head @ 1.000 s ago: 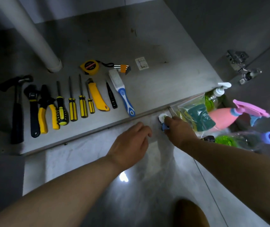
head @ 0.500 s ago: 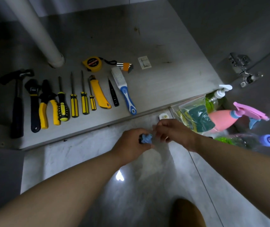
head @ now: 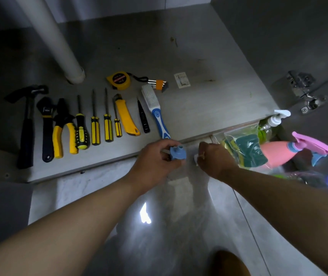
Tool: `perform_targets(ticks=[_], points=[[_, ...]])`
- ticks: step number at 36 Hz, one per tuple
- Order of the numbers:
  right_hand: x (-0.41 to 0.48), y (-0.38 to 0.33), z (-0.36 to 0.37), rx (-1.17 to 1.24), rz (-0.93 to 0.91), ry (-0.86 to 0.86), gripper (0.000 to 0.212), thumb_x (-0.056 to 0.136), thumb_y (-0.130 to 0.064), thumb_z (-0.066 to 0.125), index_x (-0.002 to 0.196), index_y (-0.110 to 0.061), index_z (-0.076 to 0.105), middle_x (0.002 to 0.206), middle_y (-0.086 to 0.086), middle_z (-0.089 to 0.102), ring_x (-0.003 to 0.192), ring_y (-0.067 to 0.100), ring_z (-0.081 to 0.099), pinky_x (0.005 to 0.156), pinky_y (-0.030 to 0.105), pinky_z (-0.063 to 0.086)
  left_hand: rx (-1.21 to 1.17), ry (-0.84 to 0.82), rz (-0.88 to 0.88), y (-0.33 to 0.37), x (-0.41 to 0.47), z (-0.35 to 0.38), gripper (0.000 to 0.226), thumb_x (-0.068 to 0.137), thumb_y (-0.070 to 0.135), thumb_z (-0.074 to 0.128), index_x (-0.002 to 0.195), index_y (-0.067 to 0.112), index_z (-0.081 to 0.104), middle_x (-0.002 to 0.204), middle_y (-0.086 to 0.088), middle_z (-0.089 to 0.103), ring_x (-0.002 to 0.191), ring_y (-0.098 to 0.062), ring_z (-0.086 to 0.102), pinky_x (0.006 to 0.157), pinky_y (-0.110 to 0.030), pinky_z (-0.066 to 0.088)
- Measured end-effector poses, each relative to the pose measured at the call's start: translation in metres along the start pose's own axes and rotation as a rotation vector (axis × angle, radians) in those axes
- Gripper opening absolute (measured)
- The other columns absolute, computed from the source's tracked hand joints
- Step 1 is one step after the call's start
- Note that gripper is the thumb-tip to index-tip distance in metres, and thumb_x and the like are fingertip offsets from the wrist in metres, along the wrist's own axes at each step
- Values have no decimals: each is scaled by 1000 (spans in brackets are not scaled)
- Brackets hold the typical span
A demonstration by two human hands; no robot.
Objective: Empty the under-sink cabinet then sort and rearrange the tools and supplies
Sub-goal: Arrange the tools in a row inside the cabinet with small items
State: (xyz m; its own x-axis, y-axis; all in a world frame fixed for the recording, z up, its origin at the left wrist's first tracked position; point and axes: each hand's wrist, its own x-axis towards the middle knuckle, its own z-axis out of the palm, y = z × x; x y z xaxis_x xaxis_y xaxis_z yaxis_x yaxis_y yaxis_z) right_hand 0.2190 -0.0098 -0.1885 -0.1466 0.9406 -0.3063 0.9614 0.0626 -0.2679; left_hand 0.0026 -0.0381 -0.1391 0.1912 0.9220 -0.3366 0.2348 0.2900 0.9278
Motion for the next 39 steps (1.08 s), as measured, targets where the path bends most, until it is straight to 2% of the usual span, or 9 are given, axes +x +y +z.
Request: perform_targets(ticks=[5, 12, 16, 24, 27, 31, 34, 37, 39], points=[[-14, -23, -47, 368, -173, 103, 16, 70, -37, 57, 71, -21, 57, 56, -8, 55, 51, 9, 50, 52, 25, 43, 2, 164, 132, 20, 8, -14, 43, 76, 23, 88, 115, 20, 71, 104, 6, 76, 93, -14, 73, 85, -27, 60], [43, -50, -100, 402, -94, 409, 10, 92, -24, 60, 88, -16, 63, 80, 1, 65, 72, 16, 61, 64, 31, 51, -22, 321, 133, 23, 30, -40, 40, 78, 20, 86, 114, 22, 69, 103, 8, 74, 90, -3, 70, 73, -13, 53], [82, -66, -109, 312, -41, 378, 12, 97, -19, 55, 98, -11, 64, 101, 10, 69, 93, 25, 65, 82, 41, 56, -30, 336, 149, 19, 32, -44, 38, 79, 15, 86, 110, 28, 68, 100, 12, 74, 88, 2, 69, 72, -9, 51], [115, -97, -114, 71, -121, 284, 16, 96, -16, 57, 106, -9, 67, 110, 18, 65, 100, 34, 62, 78, 30, 45, -63, 291, 132, 17, 36, -45, 43, 80, 4, 83, 113, 26, 67, 104, 12, 73, 90, -1, 72, 76, -13, 55], [114, -101, -113, 91, -142, 229, 15, 90, -13, 62, 101, -7, 69, 112, 19, 67, 102, 34, 63, 83, 33, 49, -60, 297, 121, 19, 39, -44, 43, 79, 2, 83, 110, 25, 66, 105, 5, 73, 91, -8, 73, 77, -18, 57], [104, -101, -112, 163, -128, 253, 22, 94, -18, 62, 114, -12, 68, 115, 15, 66, 103, 30, 63, 76, 23, 38, -48, 284, 118, 21, 40, -42, 43, 79, 1, 82, 116, 16, 67, 107, 0, 73, 92, -10, 73, 76, -16, 56], [84, -103, -115, 308, -139, 334, 18, 97, -28, 59, 109, -16, 67, 104, 9, 70, 90, 24, 64, 71, 28, 44, -42, 276, 117, 24, 40, -41, 44, 79, 1, 81, 119, 13, 68, 107, 0, 74, 91, -7, 73, 75, -14, 56], [55, -105, -119, 513, -198, 151, 19, 96, -34, 61, 94, -18, 70, 85, 6, 72, 78, 22, 67, 70, 37, 53, -37, 270, 116, 27, 40, -39, 44, 80, 0, 81, 120, 13, 68, 107, 0, 73, 92, -11, 74, 78, -24, 60], [41, -104, -118, 430, -242, 72, 10, 92, -27, 67, 90, -19, 73, 80, -1, 72, 75, 14, 67, 70, 29, 52, -38, 261, 111, 28, 39, -37, 44, 80, 0, 81, 119, 14, 69, 107, -1, 74, 94, -16, 74, 80, -31, 61]])
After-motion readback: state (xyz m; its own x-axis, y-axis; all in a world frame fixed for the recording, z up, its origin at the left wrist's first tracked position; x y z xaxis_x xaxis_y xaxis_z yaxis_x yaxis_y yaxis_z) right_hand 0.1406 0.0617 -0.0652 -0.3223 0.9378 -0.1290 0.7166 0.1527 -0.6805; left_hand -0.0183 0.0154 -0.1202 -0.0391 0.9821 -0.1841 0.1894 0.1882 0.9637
